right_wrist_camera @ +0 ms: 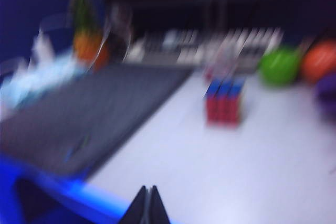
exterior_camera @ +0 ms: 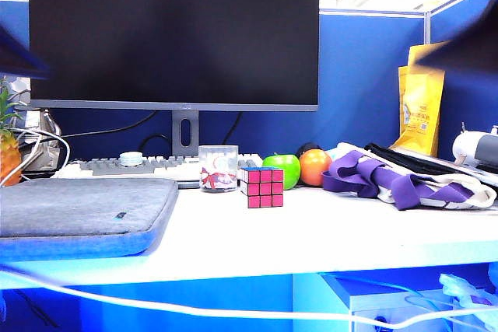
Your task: Rotate the Rubik's Cube so that its red face is facing towards you.
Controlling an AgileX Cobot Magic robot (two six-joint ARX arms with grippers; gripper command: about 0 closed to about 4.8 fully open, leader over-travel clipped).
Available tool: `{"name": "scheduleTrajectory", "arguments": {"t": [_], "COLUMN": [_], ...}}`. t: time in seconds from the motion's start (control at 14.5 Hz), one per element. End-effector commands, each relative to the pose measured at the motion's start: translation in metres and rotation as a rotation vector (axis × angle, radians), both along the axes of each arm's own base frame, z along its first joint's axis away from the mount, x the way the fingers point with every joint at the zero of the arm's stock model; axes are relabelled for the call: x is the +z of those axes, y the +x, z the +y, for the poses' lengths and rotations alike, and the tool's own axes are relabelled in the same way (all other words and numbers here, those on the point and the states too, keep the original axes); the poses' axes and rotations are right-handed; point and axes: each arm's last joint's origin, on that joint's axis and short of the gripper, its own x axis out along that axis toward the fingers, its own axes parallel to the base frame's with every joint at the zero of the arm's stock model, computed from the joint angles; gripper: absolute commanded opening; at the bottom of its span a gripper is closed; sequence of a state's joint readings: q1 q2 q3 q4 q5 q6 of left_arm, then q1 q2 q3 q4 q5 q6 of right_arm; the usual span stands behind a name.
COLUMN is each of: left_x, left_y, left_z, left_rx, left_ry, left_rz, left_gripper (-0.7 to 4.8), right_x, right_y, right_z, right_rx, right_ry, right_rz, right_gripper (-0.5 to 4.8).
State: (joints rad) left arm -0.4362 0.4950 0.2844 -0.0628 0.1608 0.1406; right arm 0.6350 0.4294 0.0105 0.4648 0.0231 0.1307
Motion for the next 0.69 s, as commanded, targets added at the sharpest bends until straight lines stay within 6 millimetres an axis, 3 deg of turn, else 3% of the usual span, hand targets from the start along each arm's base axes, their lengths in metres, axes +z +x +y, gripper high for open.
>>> {"name": "scheduleTrajectory", "arguments": {"t": [0.07,0.34,0.69], "left_x": [-0.010,-0.016,-0.006], "left_y": [-0.007,-0.019,-0.032], "left_z": [0.021,0.040,0.054], "left_rx": [0.128,0.272,0.402], "left_ry": [-0.030,-0.046,-0.066], "left_rz": [-0.074,-0.145,-0.281], "left_gripper": [0.24,0.23,0.24], "right_x": [0.006,0.020,0.029], "right_y": [0.002,-0.003,-0.011], "right_z": [-0.016,-0.036,-0.043], "right_rx": [-0.113,-0.259,-0.299], "right_ry": [0.048,0.116,0.163], "right_rz": [-0.074,-0.210,-0.308], "right_gripper": [0.00,0.00,0.00]}}
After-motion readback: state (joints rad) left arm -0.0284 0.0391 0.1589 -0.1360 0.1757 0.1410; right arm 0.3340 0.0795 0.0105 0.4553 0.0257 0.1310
